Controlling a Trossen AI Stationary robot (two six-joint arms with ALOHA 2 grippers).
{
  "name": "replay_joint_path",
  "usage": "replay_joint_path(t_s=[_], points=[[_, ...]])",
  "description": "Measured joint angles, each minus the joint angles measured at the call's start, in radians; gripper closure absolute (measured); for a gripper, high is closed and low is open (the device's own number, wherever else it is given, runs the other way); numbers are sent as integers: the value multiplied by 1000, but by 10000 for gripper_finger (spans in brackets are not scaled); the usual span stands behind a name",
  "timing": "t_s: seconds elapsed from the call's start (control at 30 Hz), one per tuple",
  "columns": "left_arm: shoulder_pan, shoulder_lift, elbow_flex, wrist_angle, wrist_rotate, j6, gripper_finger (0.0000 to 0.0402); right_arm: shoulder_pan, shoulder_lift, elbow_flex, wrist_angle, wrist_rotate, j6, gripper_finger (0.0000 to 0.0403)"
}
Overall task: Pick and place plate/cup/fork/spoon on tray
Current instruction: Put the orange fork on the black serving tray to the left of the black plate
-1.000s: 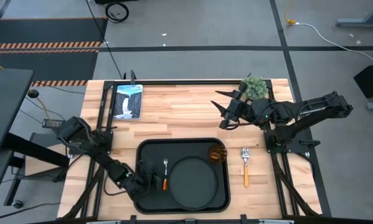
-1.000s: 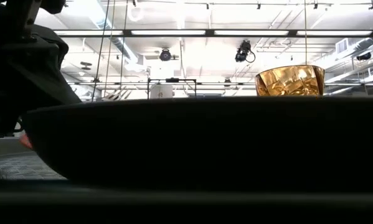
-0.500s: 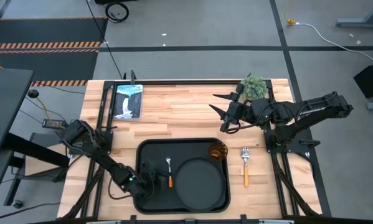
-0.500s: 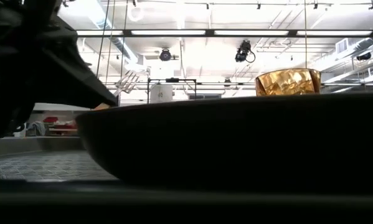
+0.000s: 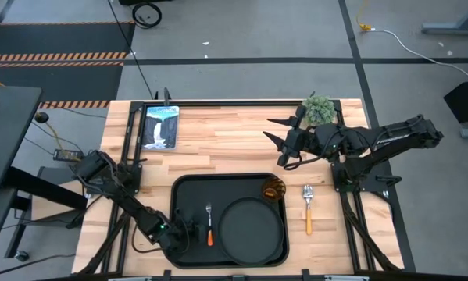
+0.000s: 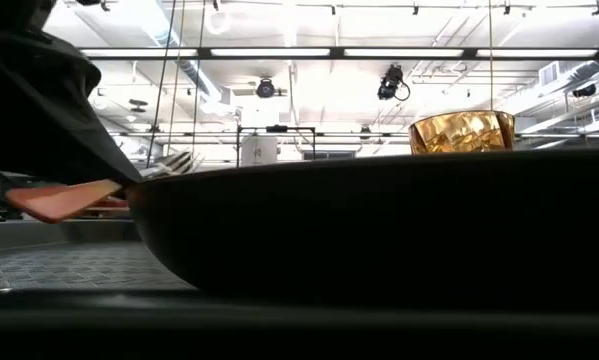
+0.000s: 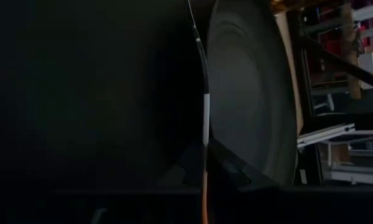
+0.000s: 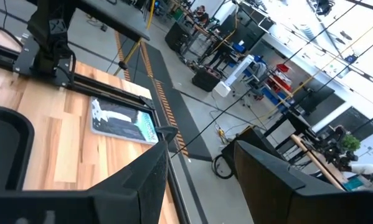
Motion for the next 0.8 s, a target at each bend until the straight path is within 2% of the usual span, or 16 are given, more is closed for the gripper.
replay_joint_path(t_s=[0.57, 0.8], points=[[14, 1, 0, -123, 185, -168, 388, 0, -2, 0, -29, -13, 7, 211], [20, 1, 0, -127, 197, -168, 337, 0, -2, 0, -29, -13, 6, 211]])
